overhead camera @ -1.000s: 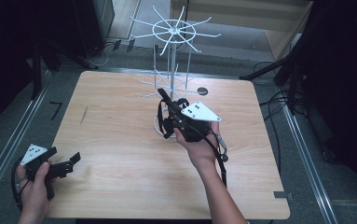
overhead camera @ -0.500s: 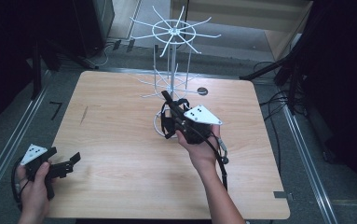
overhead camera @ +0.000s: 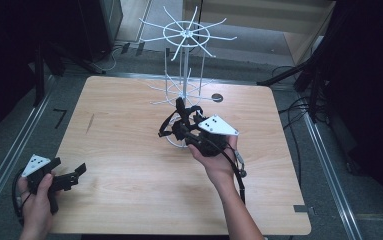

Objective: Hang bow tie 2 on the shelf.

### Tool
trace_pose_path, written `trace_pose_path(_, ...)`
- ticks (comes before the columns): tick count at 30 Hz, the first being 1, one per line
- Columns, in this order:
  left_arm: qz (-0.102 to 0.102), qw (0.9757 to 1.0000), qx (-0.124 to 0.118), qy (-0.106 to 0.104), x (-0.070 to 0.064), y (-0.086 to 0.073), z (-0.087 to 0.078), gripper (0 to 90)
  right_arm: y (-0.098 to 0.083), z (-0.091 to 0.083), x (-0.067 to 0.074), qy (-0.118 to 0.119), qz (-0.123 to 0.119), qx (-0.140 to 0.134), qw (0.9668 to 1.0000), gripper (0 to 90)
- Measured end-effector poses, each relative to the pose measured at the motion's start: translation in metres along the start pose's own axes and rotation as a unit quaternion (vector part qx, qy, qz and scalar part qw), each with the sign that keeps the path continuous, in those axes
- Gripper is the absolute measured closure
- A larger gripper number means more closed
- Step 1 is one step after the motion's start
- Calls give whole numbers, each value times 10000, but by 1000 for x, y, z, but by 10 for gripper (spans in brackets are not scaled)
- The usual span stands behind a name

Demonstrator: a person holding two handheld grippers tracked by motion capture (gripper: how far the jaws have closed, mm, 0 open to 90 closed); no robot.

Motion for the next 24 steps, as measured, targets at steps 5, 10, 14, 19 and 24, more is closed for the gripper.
trace_pose_path(5,-8,10000,-12,9,0,0,0,0,-6,-4,-3,19,189,79,9998,335)
trace_pose_path(10,-17,10000,-17,8,0,0,0,0,-13,-10,-11,-18,361,168,9992,197)
trace_pose_path(14,2,10000,-8,9,0,0,0,0,-20,-16,-16,-126,295,270,9991,128)
trace_pose_path(19,4,10000,-7,19,0,0,0,0,-29,-22,-22,-147,404,396,9983,25)
trace_pose_path(24,-1,10000,-7,16,0,0,0,0,-36,-29,-30,-171,582,435,9972,14)
Point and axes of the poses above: each handheld gripper's, and its own axes: z roughly forward along the jaws, y roughly out of its top, x roughly to its left, the point moved 8 cm from there along z, roughly forward along the jaws, and after that the axes turned 5 degrees about -x, right-handed, at the moved point
